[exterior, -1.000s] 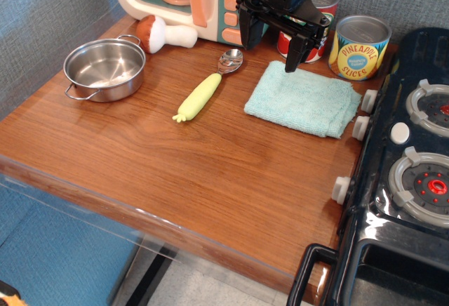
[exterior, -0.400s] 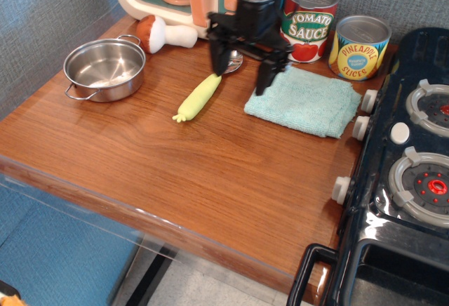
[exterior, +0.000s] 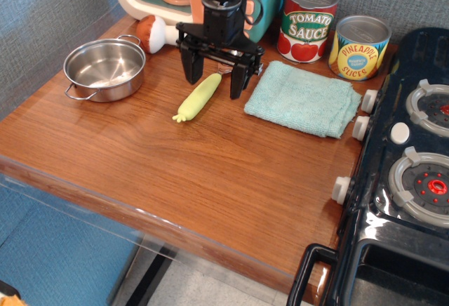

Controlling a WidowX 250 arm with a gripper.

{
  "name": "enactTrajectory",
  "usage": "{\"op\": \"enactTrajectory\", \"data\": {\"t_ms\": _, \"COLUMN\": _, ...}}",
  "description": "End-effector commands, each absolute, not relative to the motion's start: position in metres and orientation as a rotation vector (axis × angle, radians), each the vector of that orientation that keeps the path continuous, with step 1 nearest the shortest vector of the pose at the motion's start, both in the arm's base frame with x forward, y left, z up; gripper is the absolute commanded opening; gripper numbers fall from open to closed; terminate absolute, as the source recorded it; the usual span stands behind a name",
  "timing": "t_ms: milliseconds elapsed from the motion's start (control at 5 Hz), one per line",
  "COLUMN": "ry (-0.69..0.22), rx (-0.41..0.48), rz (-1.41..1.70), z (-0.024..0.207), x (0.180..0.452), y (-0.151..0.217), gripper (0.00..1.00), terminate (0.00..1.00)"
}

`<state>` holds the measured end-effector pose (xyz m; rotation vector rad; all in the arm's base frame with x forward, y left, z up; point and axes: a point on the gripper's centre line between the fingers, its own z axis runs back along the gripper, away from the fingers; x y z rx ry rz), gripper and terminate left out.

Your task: Move the yellow spoon in front of the blue cloth.

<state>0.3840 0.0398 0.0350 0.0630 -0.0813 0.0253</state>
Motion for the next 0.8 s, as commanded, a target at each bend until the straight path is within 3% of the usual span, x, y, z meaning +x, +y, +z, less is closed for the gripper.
{"op": "enactTrajectory", "data": {"t_ms": 0, "ry": -0.106, "rx": 0.056, "rz": 0.068, "z": 0.037, "x": 0.389, "y": 0.053, "gripper": 1.0, "terminate": 0.0}}
{"op": "enactTrajectory", "data": {"t_ms": 400, "ry": -0.084, "rx": 0.039, "rz": 0.082, "z": 0.028, "x": 0.39, "y": 0.061, "gripper": 1.0, "terminate": 0.0}}
{"op": "enactTrajectory", "data": {"t_ms": 600, "ry": -0.087, "rx": 0.031, "rz": 0.086, "z": 0.026, "x": 0.389, "y": 0.063, "gripper": 0.0, "terminate": 0.0}}
